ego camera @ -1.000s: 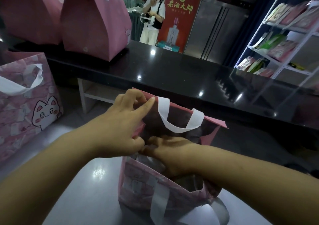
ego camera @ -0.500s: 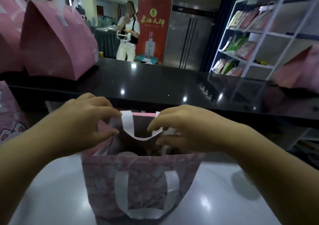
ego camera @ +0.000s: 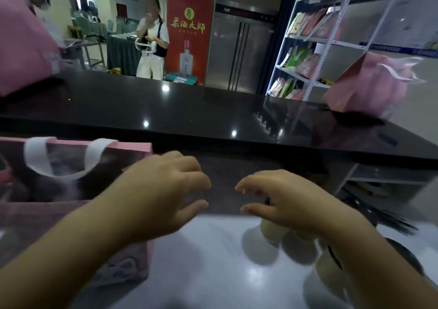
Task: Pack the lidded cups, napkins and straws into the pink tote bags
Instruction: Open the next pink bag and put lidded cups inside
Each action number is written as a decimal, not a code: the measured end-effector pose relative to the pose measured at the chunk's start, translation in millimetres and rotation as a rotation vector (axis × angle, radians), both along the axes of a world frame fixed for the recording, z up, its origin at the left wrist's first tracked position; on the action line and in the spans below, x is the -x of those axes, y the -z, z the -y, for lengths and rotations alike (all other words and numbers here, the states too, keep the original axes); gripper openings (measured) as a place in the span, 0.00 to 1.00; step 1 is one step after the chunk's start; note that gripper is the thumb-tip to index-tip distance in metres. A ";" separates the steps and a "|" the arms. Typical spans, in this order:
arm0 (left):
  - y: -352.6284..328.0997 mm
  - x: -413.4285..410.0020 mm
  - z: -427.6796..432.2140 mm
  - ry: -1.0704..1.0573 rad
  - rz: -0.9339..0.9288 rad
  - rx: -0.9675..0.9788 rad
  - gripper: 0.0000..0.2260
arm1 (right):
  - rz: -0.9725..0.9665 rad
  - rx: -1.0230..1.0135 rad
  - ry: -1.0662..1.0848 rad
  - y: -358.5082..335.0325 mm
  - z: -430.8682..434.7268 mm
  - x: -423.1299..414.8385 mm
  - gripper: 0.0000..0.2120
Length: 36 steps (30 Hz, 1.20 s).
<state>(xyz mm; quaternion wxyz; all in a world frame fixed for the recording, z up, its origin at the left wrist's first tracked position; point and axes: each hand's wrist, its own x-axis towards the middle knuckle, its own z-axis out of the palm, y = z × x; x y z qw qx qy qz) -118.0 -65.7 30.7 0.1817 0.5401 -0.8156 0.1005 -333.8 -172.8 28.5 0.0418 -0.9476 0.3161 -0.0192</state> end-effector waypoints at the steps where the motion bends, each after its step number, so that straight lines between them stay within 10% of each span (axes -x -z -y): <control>1: 9.2 13.6 8.4 0.001 0.019 -0.022 0.14 | -0.048 -0.009 0.031 7.1 7.7 14.0 0.20; 18: 74.2 82.6 68.8 -0.251 0.226 -0.323 0.16 | -0.353 -0.227 0.209 79.8 107.2 64.4 0.43; 36: -20.6 -30.2 6.4 -0.331 -0.050 -0.003 0.11 | 0.513 -0.036 -0.056 -30.5 47.7 -28.9 0.35</control>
